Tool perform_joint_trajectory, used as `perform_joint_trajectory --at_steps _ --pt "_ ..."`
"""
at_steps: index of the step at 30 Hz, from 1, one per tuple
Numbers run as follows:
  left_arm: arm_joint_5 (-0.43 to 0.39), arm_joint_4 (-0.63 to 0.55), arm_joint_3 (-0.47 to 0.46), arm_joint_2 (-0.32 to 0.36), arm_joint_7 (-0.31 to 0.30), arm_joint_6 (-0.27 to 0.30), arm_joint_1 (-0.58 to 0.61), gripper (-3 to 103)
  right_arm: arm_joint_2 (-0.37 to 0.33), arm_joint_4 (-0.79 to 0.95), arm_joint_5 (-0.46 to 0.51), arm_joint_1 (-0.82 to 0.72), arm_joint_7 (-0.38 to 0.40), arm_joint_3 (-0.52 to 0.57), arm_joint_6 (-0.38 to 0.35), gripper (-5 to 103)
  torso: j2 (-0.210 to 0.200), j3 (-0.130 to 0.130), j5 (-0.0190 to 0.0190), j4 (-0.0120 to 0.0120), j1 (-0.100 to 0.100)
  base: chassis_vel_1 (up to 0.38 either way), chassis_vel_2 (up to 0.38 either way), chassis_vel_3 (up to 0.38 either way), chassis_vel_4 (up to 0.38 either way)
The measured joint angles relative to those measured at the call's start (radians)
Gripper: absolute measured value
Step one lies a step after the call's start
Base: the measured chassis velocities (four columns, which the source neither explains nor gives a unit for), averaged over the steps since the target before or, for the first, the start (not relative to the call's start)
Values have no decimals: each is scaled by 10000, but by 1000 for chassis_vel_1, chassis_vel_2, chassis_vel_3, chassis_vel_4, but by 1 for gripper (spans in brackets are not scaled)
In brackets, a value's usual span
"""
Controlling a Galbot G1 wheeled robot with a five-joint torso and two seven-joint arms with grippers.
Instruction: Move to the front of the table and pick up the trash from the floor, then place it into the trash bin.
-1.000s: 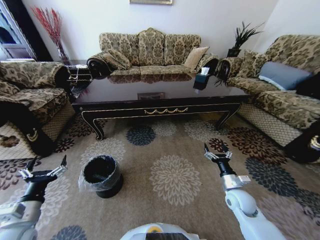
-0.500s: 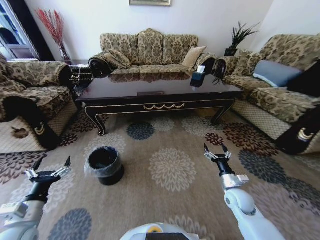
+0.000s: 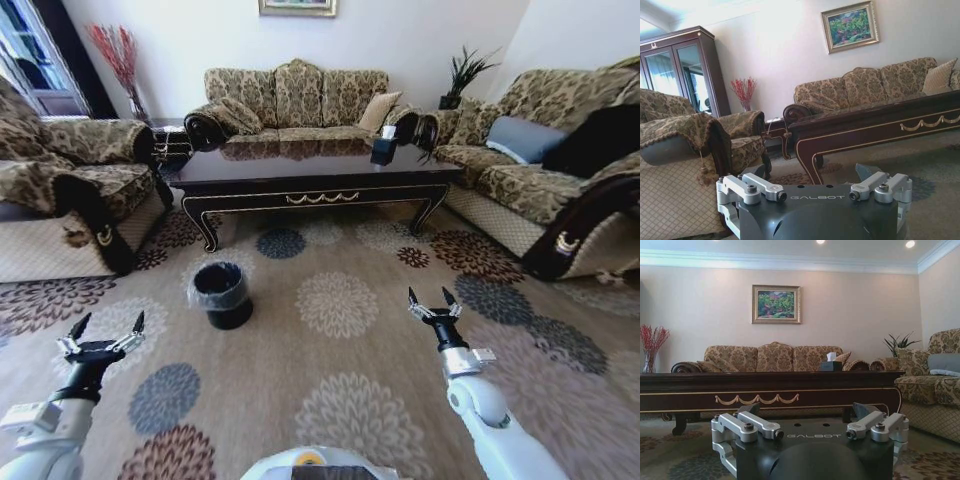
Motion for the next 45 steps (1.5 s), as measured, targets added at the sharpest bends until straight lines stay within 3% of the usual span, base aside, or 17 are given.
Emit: perform_joint_trajectory --at_steps 3,7,8,11,15,17,20,25,27,31,35,45 --pt "40 5 43 -2 -4 5 -29 100 -2 -57 3 36 -19 -9 12 100 0 -2 15 0 -1 302 -287 -309 276" --pt "63 36 79 -3 -7 31 -57 100 -15 -98 19 89 -21 -12 23 100 0 1 -8 1 0 324 -327 -349 352" --pt "73 51 87 6 -10 46 -87 100 -16 -134 28 116 -21 -26 25 100 0 -1 17 -1 0 360 -340 -364 339" --pt "74 91 105 31 -15 79 -131 100 -13 -186 31 163 -22 -47 29 100 -1 0 -10 0 0 353 -368 -369 360" --pt "75 137 116 53 -25 97 -173 100 12 -241 31 195 -24 -74 33 100 1 -4 12 0 -2 383 -378 -372 363" --pt "75 166 132 58 -27 113 -197 100 15 -268 37 211 -23 -81 38 100 0 -2 -5 -2 0 386 -372 -384 368" --pt "75 173 139 58 -30 116 -208 100 16 -290 49 218 -24 -89 48 100 0 -2 9 -2 -1 344 -350 -349 347" --pt "75 175 146 52 -33 120 -212 100 23 -332 57 225 -24 -91 92 100 0 -1 11 -1 0 328 -337 -320 356" --pt "74 173 154 39 -33 121 -207 100 25 -341 58 227 -27 -90 116 100 0 -1 -7 1 -1 304 -347 -324 335" --pt "82 151 179 15 -33 121 -193 100 57 -386 60 230 -80 -93 194 100 0 -1 12 -2 0 325 -342 -339 318" --pt "92 137 200 7 -33 121 -187 100 77 -473 74 260 -219 -114 403 100 1 -2 5 -3 0 295 -354 -312 331" --pt "174 58 267 -29 -33 126 -157 100 188 -501 107 263 -285 -130 504 100 -1 3 6 1 1 99 -92 -99 98"
